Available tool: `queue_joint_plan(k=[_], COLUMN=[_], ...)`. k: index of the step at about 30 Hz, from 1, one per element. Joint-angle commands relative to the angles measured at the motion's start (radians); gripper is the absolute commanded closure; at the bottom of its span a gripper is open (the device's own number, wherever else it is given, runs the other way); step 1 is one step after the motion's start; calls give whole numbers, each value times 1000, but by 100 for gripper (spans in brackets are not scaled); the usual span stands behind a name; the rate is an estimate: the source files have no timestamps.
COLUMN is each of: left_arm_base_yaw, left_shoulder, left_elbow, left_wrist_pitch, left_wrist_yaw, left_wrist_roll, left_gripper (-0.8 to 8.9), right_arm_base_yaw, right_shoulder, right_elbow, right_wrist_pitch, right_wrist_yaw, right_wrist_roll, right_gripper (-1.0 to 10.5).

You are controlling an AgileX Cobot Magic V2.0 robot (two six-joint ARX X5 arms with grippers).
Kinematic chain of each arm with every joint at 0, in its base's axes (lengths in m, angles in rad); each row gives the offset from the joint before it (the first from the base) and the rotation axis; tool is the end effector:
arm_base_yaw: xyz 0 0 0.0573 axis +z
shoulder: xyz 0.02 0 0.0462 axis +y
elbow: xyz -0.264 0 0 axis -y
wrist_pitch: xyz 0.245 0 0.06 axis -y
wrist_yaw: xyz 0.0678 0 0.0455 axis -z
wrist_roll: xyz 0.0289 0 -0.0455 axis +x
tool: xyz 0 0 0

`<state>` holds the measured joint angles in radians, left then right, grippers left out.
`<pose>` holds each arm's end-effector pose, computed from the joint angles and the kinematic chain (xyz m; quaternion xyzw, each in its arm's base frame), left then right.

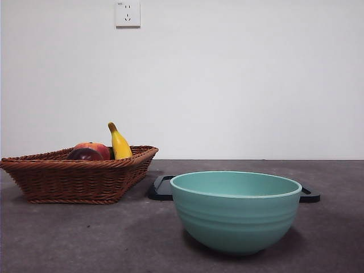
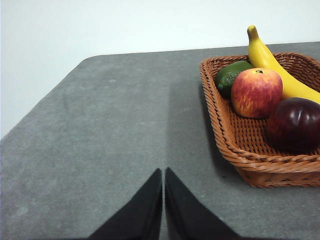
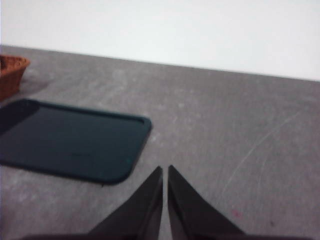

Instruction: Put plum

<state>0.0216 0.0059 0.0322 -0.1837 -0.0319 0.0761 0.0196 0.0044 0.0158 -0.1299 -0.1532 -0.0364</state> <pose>0.0948 0.0030 0.1563 0.0383 0.0796 0.0237 0.9958 0.0959 0.0063 0.1561 -0.0141 0.0575 0.0872 0.9944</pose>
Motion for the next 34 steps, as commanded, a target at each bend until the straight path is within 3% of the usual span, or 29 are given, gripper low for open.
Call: queue_joint_plan(k=[1,34], left_arm_base_yaw=[2,2], left_shoulder=[-1,-1], left_elbow=[-20,-20], left_wrist_pitch=[-6,-6], left_wrist_yaw=[-5,-5], left_wrist_roll=[-10,-10], left_gripper=[807,807], right_arm_base_yaw=[0,0], right_shoulder=[-1,-1], right_elbow=[-5,-5], right_wrist_pitch=[-29,-27], right_wrist_yaw=[5,-3], right_wrist_roll=[9,9], right_gripper=[941,941])
